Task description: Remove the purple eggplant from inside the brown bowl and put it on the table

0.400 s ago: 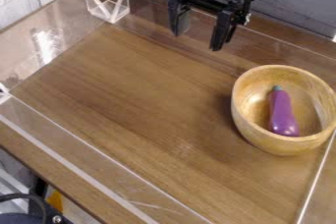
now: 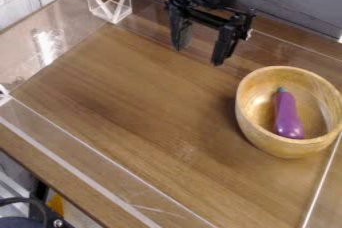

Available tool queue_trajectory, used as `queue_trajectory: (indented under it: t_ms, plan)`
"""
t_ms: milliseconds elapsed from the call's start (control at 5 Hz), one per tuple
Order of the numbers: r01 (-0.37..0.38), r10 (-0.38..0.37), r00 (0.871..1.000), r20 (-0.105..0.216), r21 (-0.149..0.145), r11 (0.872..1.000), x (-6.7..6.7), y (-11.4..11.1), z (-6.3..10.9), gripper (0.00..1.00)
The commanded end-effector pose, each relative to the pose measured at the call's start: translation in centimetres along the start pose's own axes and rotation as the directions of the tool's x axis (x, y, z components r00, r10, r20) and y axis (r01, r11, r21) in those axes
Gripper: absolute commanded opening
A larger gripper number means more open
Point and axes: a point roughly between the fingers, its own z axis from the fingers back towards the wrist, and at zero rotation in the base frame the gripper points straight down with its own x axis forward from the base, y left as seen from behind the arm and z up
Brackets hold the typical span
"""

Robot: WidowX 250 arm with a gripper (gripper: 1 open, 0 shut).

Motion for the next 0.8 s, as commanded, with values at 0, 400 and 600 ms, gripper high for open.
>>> queue_trajectory:
  t_ms: [0,400,600]
  plan:
    - [0.001,-0.001,1.000,0.025,-0.003,1.000,0.1,-0.2,0.5,1.00]
    - [-0.006,0.006,1.000,0.002,-0.012,1.000,0.2,-0.8,-0.6,1.00]
    - [-0.010,0.010,1.000,-0.012,-0.016,1.000,0.2,-1.0,-1.1,1.00]
